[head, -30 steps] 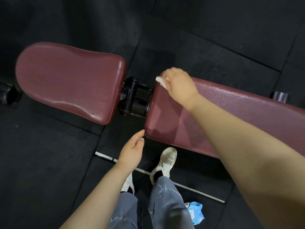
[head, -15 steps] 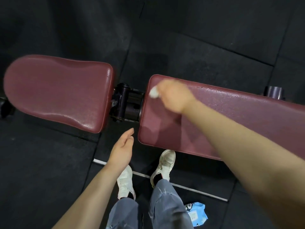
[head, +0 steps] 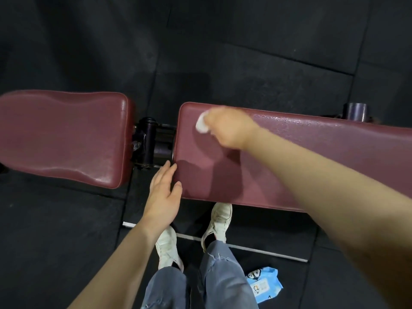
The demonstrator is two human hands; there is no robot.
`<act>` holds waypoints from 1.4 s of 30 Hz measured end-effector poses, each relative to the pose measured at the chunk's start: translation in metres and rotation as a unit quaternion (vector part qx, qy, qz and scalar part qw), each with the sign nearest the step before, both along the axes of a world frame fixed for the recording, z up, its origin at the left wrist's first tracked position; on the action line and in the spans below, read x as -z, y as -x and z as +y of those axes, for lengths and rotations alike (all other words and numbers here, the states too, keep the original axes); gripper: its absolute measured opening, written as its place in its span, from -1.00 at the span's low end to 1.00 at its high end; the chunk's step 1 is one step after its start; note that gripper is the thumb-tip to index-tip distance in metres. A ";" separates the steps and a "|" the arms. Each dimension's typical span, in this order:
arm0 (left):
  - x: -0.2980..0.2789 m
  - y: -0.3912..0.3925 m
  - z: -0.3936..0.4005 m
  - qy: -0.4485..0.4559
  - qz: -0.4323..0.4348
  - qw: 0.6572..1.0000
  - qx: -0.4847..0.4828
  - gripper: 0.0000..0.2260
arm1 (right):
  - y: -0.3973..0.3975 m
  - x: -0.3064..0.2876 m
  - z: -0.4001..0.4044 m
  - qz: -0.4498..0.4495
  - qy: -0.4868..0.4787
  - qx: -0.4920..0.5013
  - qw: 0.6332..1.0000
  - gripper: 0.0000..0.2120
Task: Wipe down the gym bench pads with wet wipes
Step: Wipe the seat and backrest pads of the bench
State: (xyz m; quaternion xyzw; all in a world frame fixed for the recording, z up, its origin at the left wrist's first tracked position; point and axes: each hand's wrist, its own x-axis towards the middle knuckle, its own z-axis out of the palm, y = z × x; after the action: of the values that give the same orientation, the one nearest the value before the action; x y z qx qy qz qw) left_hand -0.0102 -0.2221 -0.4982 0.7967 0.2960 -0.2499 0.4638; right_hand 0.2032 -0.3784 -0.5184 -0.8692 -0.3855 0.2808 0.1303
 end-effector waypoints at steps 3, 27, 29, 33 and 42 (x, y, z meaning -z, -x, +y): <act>-0.005 -0.006 -0.006 -0.010 -0.005 0.999 0.031 -0.52 | -0.001 -0.001 -0.007 -0.083 0.026 0.215 0.973 -0.83; -0.012 -0.047 -0.068 -0.055 -0.045 0.961 0.268 -0.42 | 0.111 -0.028 -0.131 0.093 0.057 -0.194 0.975 -0.78; -0.009 -0.050 -0.072 -0.061 -0.050 0.953 0.294 -0.41 | 0.063 -0.024 -0.128 0.053 0.057 -0.118 0.990 -0.79; -0.003 -0.057 -0.078 -0.079 -0.065 0.935 0.341 -0.40 | -0.016 -0.011 -0.127 -0.092 0.065 0.151 0.982 -0.84; -0.002 -0.062 -0.097 -0.097 -0.077 0.929 0.349 -0.39 | 0.182 -0.022 -0.156 0.017 -0.026 0.183 0.983 -0.78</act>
State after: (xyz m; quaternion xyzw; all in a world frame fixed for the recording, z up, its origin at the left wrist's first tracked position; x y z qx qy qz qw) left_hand 0.0513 -0.3192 -0.4957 0.9074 -0.0142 -0.3043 0.2897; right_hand 0.0209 -0.5346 -0.4961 -0.9163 -0.2251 0.2573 0.2085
